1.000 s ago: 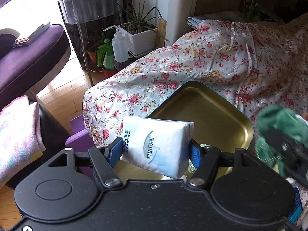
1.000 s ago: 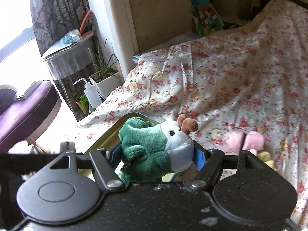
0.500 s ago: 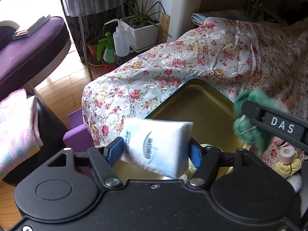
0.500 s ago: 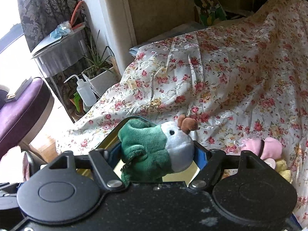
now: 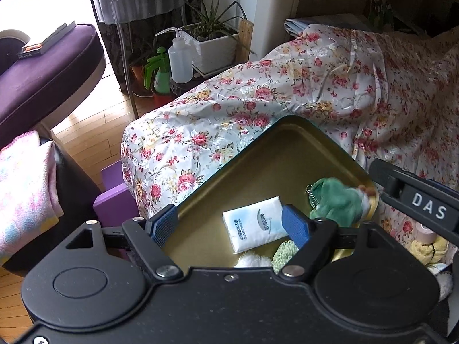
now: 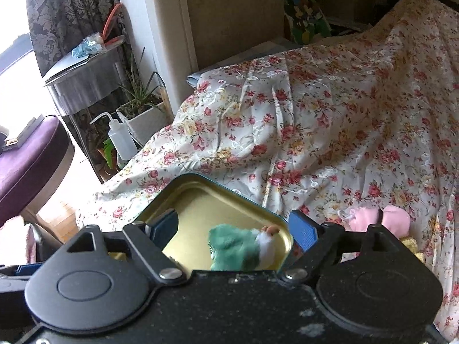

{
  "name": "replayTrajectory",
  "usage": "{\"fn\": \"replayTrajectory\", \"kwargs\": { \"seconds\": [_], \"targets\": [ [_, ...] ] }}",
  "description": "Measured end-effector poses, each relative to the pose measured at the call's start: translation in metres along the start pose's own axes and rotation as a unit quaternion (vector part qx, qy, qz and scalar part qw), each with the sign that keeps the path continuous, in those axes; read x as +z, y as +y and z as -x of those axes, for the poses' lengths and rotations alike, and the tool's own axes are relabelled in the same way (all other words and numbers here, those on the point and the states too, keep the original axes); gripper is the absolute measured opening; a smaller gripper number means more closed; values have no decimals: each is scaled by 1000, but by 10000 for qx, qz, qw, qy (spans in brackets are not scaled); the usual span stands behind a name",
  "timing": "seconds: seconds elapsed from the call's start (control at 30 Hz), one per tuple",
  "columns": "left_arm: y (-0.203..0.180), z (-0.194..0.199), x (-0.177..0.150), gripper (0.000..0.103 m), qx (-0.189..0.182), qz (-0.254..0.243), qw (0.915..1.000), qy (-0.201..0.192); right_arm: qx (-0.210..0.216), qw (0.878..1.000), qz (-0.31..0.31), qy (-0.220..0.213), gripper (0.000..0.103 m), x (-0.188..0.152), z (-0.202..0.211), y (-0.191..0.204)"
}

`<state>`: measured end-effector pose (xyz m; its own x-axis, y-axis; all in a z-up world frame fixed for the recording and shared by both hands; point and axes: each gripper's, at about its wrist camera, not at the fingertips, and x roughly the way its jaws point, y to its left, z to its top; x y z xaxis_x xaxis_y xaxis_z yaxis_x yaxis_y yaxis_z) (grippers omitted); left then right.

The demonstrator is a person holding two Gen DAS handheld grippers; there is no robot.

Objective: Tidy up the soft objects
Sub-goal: 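Carry the tissue pack and plush toy over the gold tray and release both inside, then move both grippers back to the pile, right gripper toward the white box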

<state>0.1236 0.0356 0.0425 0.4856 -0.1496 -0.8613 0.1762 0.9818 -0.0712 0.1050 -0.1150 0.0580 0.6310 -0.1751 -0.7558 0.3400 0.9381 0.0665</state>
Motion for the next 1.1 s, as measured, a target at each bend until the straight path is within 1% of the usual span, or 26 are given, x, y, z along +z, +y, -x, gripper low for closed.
{"fn": "replayTrajectory", "kwargs": {
  "seconds": [0.47, 0.7, 0.93, 1.1],
  "targets": [
    [-7, 0, -4, 75, 38, -121, 9999, 13, -137, 9995, -255, 122, 84, -26, 18, -38],
    [-21, 3, -10, 75, -32, -332, 9994, 18, -238, 9988, -398, 170, 85, -46, 33, -68],
    [-46, 2, -20, 75, -100, -654, 9978, 66, -603, 9961, -641, 77, 86, -68, 53, -113],
    [-69, 3, -28, 75, -206, -933, 9954, 91, -967, 9902, -1008, -97, 87, -83, 71, -156]
  ]
}}
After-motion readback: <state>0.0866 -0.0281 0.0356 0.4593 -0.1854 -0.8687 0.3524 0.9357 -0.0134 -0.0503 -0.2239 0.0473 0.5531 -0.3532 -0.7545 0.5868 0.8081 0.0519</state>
